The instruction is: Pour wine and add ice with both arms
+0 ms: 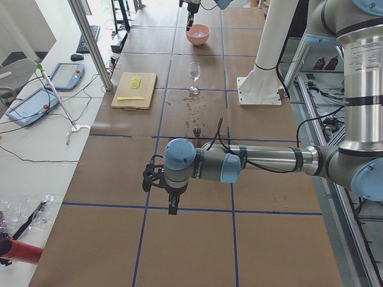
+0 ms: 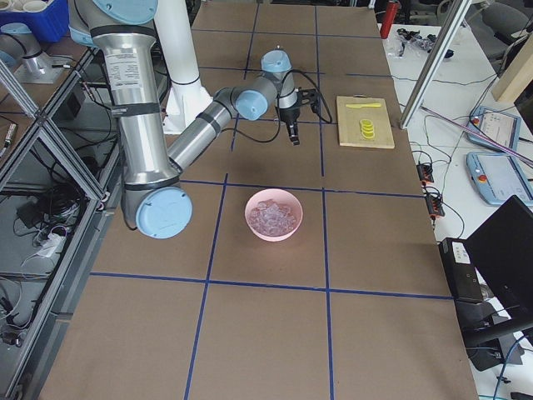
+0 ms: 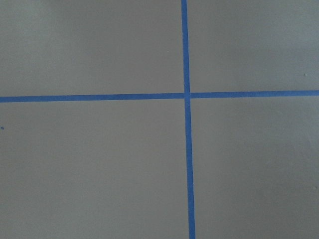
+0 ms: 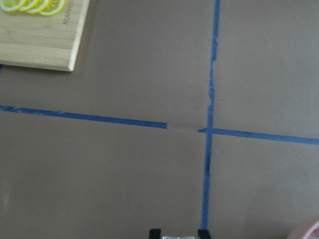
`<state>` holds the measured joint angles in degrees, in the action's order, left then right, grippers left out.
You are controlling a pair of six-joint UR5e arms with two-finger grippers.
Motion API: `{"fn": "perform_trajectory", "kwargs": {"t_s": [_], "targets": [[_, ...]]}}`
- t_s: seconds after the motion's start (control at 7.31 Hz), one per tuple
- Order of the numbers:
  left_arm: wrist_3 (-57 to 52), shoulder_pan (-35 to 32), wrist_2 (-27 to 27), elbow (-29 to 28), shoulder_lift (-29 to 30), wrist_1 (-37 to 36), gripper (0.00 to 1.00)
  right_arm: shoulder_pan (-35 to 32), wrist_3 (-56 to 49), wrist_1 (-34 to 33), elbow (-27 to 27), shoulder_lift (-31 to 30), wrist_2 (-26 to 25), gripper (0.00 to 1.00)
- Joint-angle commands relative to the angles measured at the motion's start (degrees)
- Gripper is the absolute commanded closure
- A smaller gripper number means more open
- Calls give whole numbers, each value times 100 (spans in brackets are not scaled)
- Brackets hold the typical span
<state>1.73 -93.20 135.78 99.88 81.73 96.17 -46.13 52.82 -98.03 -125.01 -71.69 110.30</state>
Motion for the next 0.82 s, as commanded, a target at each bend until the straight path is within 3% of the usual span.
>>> {"fn": "perform_trajectory", "kwargs": {"t_s": [0.0, 0.41, 0.68], "targets": [[-6, 3, 1, 58, 1, -2, 0, 698, 778, -1024, 55, 1382, -279, 100], [-6, 3, -8, 111, -8, -2, 0, 1605, 1781, -1034, 1124, 2691, -1174, 100], [-6, 3, 1, 111, -17, -2, 0, 1905, 2072, -1043, 1881, 3352, -1440, 100]]}}
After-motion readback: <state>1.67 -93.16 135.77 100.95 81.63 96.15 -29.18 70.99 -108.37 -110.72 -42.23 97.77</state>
